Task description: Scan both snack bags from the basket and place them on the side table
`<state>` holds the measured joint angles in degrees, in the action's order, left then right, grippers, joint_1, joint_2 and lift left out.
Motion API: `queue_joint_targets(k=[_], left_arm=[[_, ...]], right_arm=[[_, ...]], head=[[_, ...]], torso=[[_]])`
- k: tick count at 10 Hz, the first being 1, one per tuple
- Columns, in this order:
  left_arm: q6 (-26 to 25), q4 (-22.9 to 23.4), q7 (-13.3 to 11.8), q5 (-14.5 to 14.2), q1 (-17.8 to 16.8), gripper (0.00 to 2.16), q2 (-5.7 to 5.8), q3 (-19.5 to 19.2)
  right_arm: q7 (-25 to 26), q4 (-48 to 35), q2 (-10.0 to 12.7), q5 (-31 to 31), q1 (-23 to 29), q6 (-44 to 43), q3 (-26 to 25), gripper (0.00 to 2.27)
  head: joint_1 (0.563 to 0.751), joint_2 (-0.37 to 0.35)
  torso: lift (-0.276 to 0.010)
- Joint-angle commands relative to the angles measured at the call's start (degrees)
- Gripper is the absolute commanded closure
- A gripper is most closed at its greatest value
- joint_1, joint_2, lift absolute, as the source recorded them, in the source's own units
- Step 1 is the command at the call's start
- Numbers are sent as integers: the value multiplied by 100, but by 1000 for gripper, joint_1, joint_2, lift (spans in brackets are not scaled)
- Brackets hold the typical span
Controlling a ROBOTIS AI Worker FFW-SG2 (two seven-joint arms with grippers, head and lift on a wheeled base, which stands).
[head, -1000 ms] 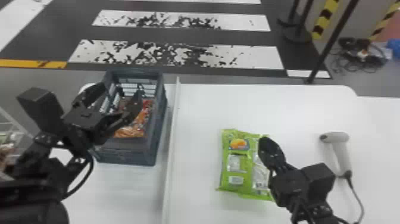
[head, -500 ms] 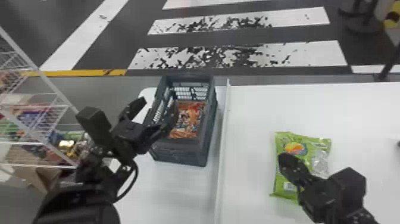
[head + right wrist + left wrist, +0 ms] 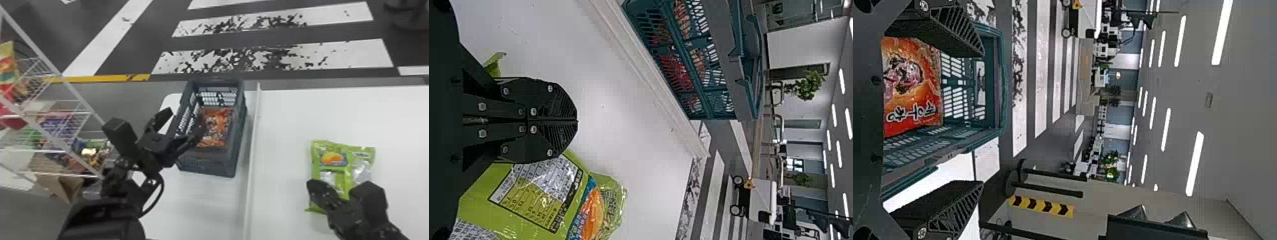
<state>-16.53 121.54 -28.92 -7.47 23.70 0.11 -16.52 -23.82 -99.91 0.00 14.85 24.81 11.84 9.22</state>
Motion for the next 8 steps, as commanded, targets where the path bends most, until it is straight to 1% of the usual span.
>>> queue_joint_targets(k=[1, 3, 6, 8], left_arm=[[110, -25, -8, 0, 21, 87, 7, 0], [181, -43, -43, 0, 47, 87, 7, 0], [251, -43, -70, -17, 64, 87, 7, 0], [268, -51, -70, -26, 64, 87, 16, 0]], right_arm=[[0, 156, 5, 35, -81, 25, -96, 2250], [0, 323, 5, 35, -143, 43, -219, 2250], [-18, 296, 5, 44, -134, 43, -482, 2250], [-563, 235, 5, 44, -160, -28, -913, 2250]], head=[[695, 278], [695, 260], [695, 233], [695, 209]], torso=[[-75], [-75], [-75], [-75]])
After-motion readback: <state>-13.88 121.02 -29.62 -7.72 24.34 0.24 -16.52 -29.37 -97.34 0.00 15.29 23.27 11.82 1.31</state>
